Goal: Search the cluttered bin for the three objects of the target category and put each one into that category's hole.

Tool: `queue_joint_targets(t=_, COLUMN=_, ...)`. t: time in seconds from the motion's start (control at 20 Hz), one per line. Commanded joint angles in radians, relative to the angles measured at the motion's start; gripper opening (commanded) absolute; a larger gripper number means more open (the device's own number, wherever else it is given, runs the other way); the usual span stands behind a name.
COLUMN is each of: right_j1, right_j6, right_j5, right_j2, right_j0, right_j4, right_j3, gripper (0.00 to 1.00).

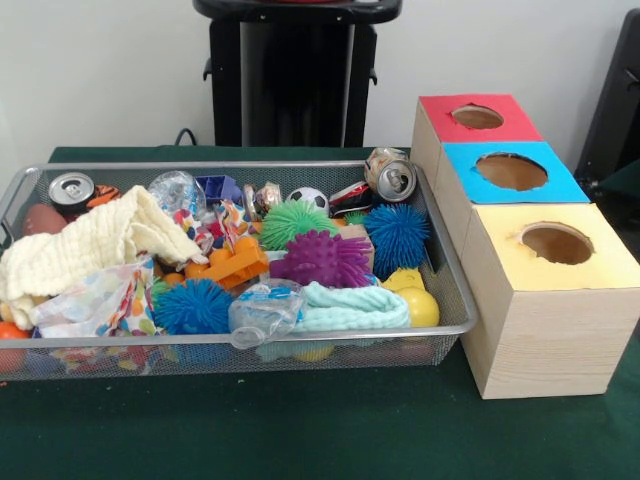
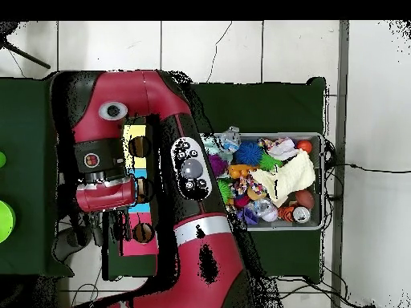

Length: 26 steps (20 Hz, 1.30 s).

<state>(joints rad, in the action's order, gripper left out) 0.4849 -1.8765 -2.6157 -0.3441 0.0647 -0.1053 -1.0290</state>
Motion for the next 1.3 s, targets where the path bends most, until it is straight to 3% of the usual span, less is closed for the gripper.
queue_joint_targets(t=0.05, right_j1=-0.029, right_j6=-0.1, right_j5=0.163, right_j2=0.005, right_j0=0.017, right_j4=-0.038, right_j3=-0.112, gripper=1.0)
queue_joint_targets(t=0.25, right_j1=-0.024, right_j6=-0.099, right_j5=0.184, right_j2=0.013, right_j0=0.015, right_j4=-0.034, right_j3=-0.125, gripper=1.0)
queue_joint_targets(t=0.55, right_j1=0.006, right_j6=-0.084, right_j5=0.291, right_j2=0.045, right_j0=0.016, right_j4=0.004, right_j3=-0.218, gripper=1.0)
queue_joint_targets(t=1.3, right_j1=-0.03, right_j6=0.04, right_j5=0.483, right_j2=0.001, right_j0=0.138, right_j4=-0.098, right_j3=-0.333, gripper=1.0)
